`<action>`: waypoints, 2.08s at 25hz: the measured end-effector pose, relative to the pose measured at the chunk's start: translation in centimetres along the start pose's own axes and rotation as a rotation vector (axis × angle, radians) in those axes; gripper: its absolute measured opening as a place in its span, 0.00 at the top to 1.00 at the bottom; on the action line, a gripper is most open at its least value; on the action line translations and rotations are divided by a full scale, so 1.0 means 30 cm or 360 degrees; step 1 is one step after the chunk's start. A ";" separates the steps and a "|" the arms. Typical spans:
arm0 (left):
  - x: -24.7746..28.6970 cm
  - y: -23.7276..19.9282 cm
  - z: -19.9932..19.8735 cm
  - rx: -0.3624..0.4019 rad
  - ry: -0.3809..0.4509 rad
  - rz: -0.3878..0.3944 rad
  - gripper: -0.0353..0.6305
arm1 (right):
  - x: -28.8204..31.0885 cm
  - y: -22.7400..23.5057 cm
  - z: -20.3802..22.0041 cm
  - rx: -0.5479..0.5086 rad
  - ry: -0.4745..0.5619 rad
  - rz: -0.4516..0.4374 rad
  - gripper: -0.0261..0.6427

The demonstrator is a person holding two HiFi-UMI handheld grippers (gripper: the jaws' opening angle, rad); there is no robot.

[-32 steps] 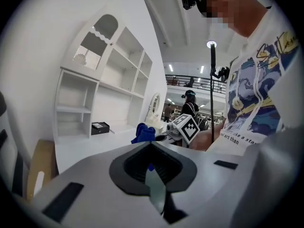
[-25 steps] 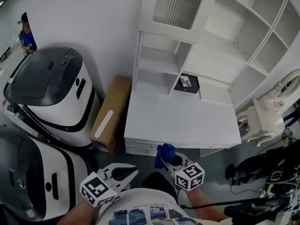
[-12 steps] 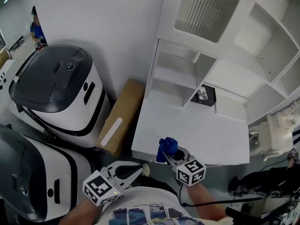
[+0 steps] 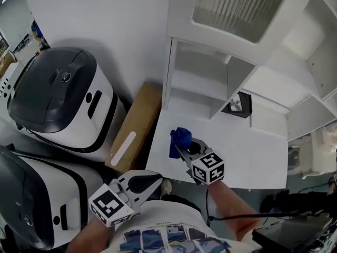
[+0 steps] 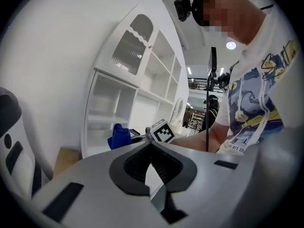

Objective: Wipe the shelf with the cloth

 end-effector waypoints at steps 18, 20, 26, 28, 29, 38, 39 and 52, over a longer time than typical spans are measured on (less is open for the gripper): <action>-0.156 -0.282 -0.115 0.0012 -0.0021 0.0011 0.93 | 0.480 0.322 -0.214 0.0099 0.0037 0.0209 0.81; -0.180 -0.304 -0.112 -0.0017 -0.0018 0.0003 0.93 | 0.507 0.350 -0.205 0.0121 0.0015 0.0245 0.81; -0.233 -0.368 -0.108 -0.0036 -0.0015 -0.0032 0.93 | 0.570 0.385 -0.145 0.0168 -0.0061 0.0294 0.81; -0.244 -0.379 -0.107 -0.0041 -0.0024 -0.0040 0.93 | 0.587 0.391 -0.122 0.0183 -0.0080 0.0302 0.81; -0.248 -0.384 -0.105 -0.0043 -0.0031 -0.0043 0.93 | 0.593 0.394 -0.110 0.0193 -0.0088 0.0306 0.81; -0.254 -0.411 -0.095 -0.0099 -0.0070 -0.0078 0.93 | 0.660 0.412 0.050 0.0284 -0.0215 0.0303 0.81; -0.253 -0.414 -0.091 -0.0094 -0.0074 -0.0085 0.93 | 0.667 0.415 0.067 0.0291 -0.0229 0.0300 0.81; -0.221 -0.422 -0.075 -0.0198 -0.0106 -0.0136 0.93 | 0.757 0.433 0.233 0.0314 -0.0450 0.0247 0.81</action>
Point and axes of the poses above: the fingertips, and each gripper's own axes: x forward along the fingers, y to its right, z out of its underside, the point moved 5 cm from there along -x, backward along the fingers, and after that the axes turned 12 degrees about -x, right-handed, at the moved point
